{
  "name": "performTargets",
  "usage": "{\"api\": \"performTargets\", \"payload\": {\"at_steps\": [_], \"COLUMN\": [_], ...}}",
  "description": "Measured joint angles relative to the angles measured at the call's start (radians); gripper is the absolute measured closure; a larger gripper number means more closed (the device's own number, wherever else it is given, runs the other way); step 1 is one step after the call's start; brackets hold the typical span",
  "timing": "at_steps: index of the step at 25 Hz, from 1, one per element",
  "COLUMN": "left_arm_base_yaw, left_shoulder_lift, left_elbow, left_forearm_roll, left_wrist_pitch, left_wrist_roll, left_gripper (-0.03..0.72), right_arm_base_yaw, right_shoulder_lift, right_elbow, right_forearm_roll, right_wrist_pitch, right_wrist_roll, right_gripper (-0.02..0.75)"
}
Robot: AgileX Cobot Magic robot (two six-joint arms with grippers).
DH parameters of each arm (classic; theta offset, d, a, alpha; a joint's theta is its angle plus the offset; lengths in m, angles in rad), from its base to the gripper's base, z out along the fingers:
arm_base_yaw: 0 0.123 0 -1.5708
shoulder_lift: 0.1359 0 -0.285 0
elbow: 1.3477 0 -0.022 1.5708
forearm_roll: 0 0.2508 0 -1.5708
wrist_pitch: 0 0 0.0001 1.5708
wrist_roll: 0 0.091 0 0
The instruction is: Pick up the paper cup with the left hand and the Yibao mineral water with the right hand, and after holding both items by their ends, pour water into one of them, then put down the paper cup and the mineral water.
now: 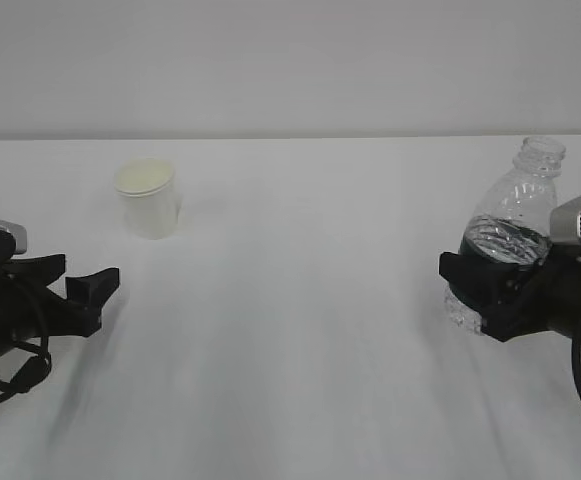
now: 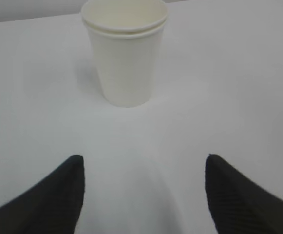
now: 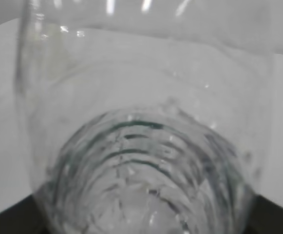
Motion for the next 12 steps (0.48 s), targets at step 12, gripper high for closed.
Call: {"api": "performTargets", "payload": {"at_steps": [12], "left_arm_base_yaw": [0.000], "left_shoulder_lift": [0.120], "left_elbow": [-0.123], "left_forearm_roll": [0.000], "left_wrist_pitch": [0.000], "left_wrist_roll": [0.000], "left_gripper": [0.106], "right_arm_base_yaw": [0.000], "right_shoulder_lift": [0.000], "right_elbow": [0.000], "right_forearm_roll": [-0.014], "right_wrist_pitch": [0.018], "right_wrist_roll": [0.001], "right_gripper": [0.274]}}
